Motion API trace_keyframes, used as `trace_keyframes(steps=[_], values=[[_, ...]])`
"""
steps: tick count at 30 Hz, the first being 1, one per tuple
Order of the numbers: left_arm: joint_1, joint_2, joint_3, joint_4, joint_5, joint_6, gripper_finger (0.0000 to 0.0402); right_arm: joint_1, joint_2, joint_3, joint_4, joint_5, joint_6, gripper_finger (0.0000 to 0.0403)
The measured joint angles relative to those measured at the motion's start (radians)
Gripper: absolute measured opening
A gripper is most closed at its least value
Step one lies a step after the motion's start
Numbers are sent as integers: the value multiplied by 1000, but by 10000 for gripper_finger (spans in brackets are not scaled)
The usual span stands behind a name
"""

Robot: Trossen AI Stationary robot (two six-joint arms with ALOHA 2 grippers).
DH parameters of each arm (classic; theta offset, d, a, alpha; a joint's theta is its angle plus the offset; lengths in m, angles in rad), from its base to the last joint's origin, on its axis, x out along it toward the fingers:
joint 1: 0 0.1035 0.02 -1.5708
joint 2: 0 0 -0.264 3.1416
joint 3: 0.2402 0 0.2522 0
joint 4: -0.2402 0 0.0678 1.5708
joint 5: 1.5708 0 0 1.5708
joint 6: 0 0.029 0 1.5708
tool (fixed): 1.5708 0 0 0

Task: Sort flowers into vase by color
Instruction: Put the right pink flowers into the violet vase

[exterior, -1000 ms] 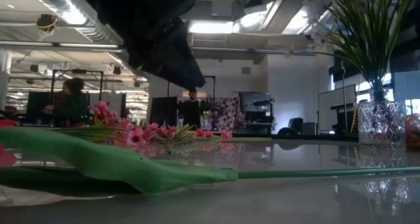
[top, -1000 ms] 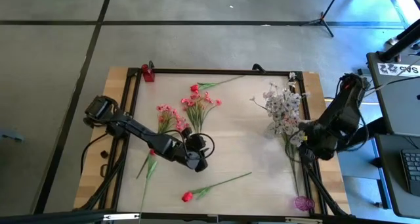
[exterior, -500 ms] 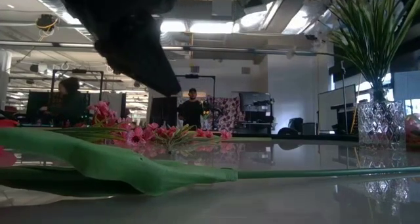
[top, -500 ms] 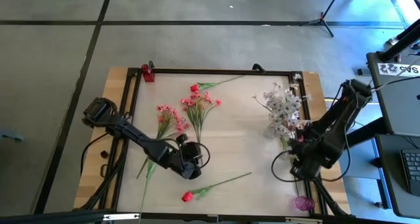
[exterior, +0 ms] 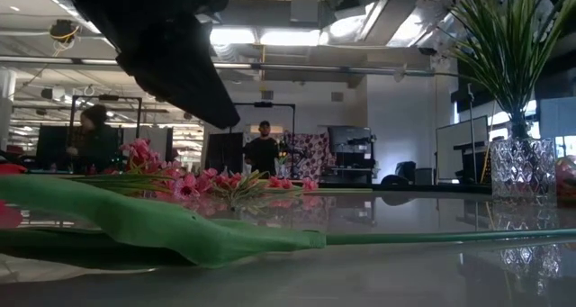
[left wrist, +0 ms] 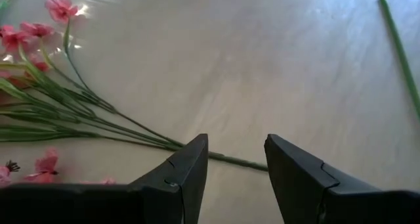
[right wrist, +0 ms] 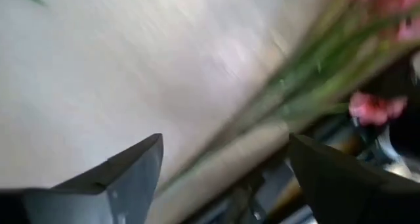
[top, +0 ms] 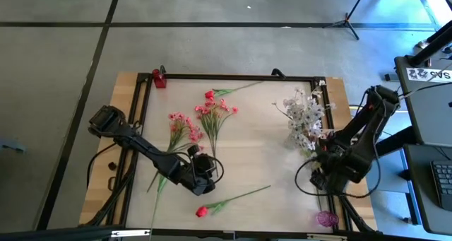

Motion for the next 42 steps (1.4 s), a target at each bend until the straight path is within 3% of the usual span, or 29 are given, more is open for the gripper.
trace_keyframes(steps=[8, 11, 16, 19, 23, 28, 33, 36, 42], values=[[19, 0, 0, -2, 3, -5, 149, 130, -93, 111, -142, 372, 70, 344], [19, 0, 0, 2, 3, -6, 149, 187, -121, 118, -155, 411, 84, 344], [19, 0, 0, 8, 3, 0, 149, 288, -109, 118, -18, 269, 33, 344], [19, 0, 0, 9, 2, 0, 149, 359, -62, 119, 92, 268, 60, 337], [19, 0, 0, 27, -13, 3, 149, 391, 42, 120, 61, 297, 206, 320], [9, 0, 0, 40, -14, 3, 149, 272, 184, 119, 7, 162, 333, 308], [-3, 1, 0, 73, -77, 3, 149, 60, 284, 108, -47, 1, 270, 307], [-10, 1, 0, 118, -127, 3, 149, -30, 306, 52, 78, -81, 163, 307], [-69, 1, 0, 153, -185, 2, 149, -46, 309, -86, 152, -168, 233, 298]])
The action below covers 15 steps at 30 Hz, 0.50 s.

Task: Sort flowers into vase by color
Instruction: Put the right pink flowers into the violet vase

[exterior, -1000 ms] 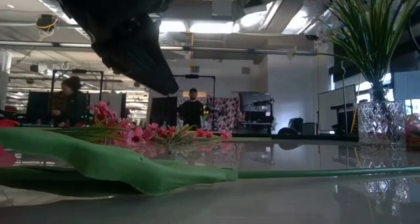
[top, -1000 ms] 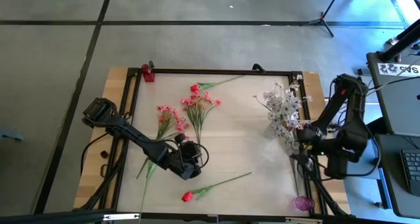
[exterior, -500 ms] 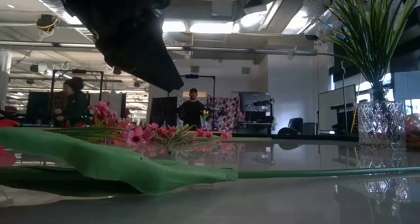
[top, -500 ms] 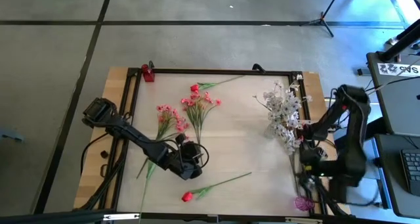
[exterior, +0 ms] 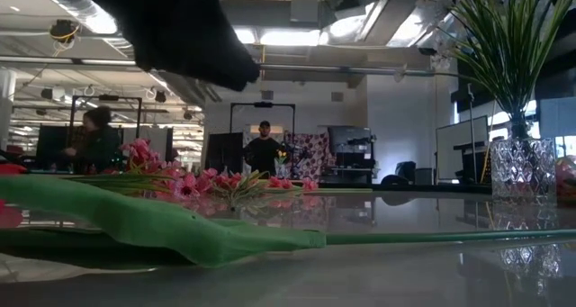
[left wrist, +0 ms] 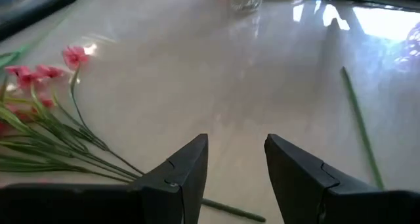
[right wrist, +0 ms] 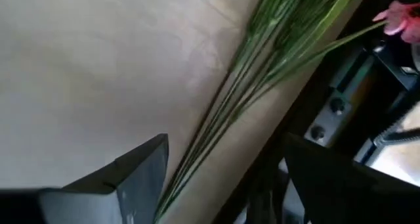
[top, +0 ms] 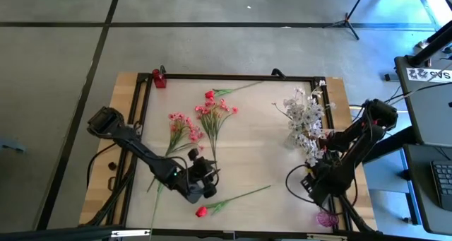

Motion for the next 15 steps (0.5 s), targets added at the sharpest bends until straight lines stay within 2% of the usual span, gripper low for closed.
trace_keyframes(steps=[6, 10, 15], values=[[-34, 0, 0, 5, -46, -6, 149, -16, -3, -107, 168, -68, -1, 227], [-41, 0, 0, 15, -51, -7, 149, -15, -7, -142, 223, -69, -24, 160], [-42, 0, 0, 29, -52, -2, 149, -22, -3, -116, 240, -46, -75, 61]])
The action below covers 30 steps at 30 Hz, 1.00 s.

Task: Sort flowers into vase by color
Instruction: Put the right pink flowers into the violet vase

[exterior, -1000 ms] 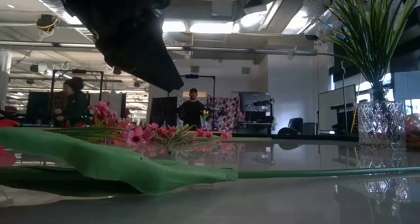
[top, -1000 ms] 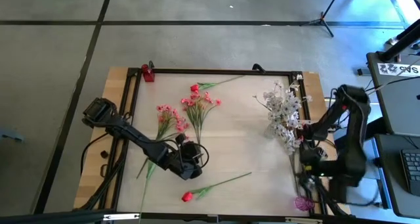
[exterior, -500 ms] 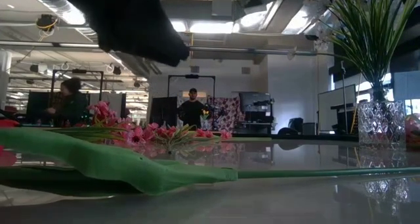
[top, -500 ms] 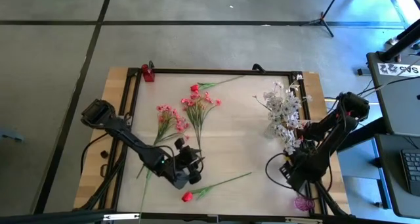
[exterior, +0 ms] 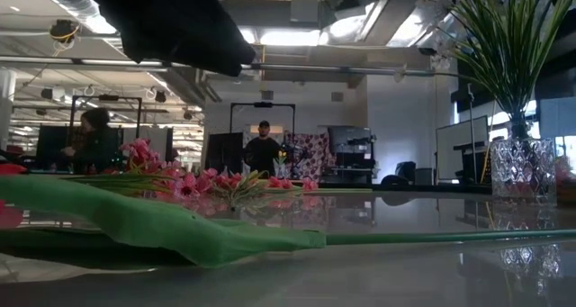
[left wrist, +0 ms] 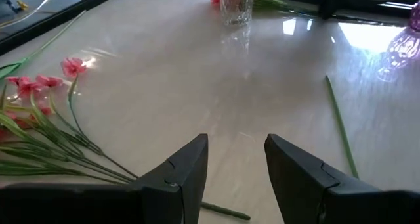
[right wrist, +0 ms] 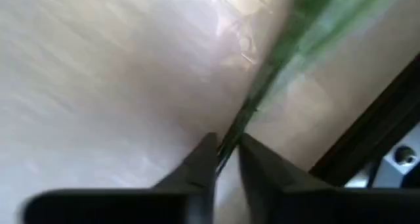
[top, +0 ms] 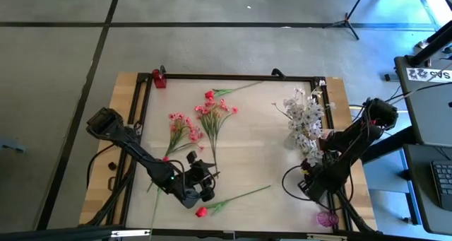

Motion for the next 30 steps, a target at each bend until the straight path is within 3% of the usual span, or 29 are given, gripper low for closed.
trace_keyframes(steps=[3, 9, 16, 30], values=[[5, 0, 0, -1, -12, 3, 149, 1, -6, 13, 5, 29, 36, 12], [23, 0, 0, 10, -15, 3, 149, 1, -56, 15, 150, 52, 102, 28], [30, 0, 0, 21, -29, 21, 149, 1, -75, 16, 335, 109, 115, 7], [30, 1, 0, 58, -21, 32, 149, 1, -75, 17, 164, 96, 121, 21]])
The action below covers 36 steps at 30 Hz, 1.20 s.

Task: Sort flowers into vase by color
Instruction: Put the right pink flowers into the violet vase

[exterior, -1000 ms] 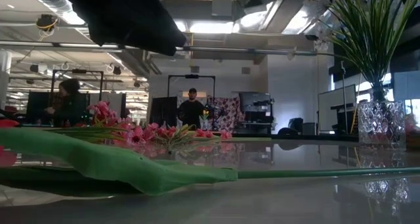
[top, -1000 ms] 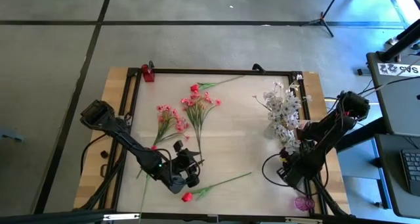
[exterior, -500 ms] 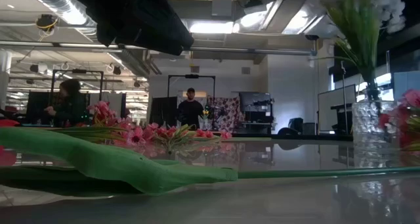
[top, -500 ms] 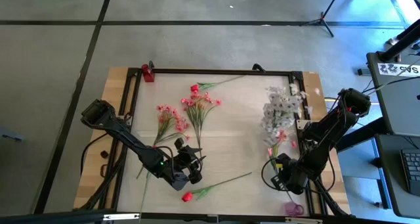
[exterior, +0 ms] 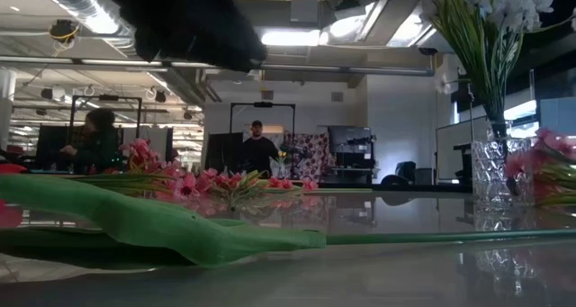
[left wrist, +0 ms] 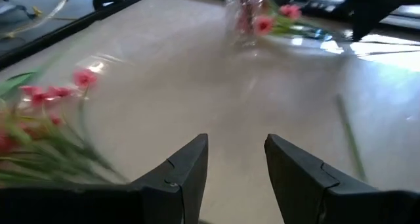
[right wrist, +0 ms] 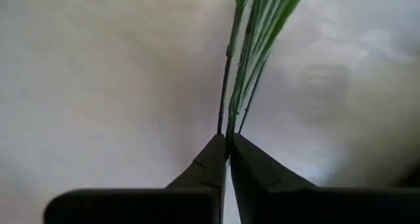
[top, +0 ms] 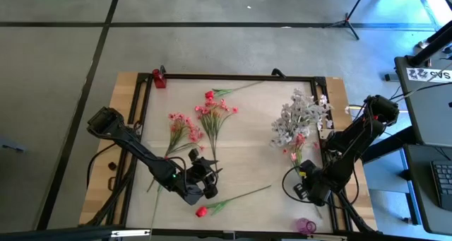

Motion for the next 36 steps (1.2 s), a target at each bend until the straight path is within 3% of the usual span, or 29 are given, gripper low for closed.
trace_keyframes(steps=[3, 7, 11, 14, 20, 24, 29, 36], values=[[-1, 30, 0, 156, 56, 95, 149, 1, 0, 0, -45, -52, -47, 30], [-7, 104, 0, 450, 227, 296, 149, 1, 0, 0, -22, -60, -156, 60], [-6, 149, 1, 601, 307, 401, 149, 1, 0, 2, 27, -145, -283, 113], [-6, 170, 1, 656, 327, 425, 149, 19, -2, 2, -35, -197, -271, 162], [-5, 202, 1, 740, 344, 441, 149, 42, -58, 1, -142, -46, -134, 259], [0, 206, 1, 784, 344, 468, 149, -47, -89, -14, -238, 28, -124, 297], [0, 206, 1, 810, 344, 471, 149, -159, -107, -125, -124, 22, -159, 265], [-16, 206, 1, 810, 344, 471, 149, -179, -109, -157, -92, 3, -180, 123]])
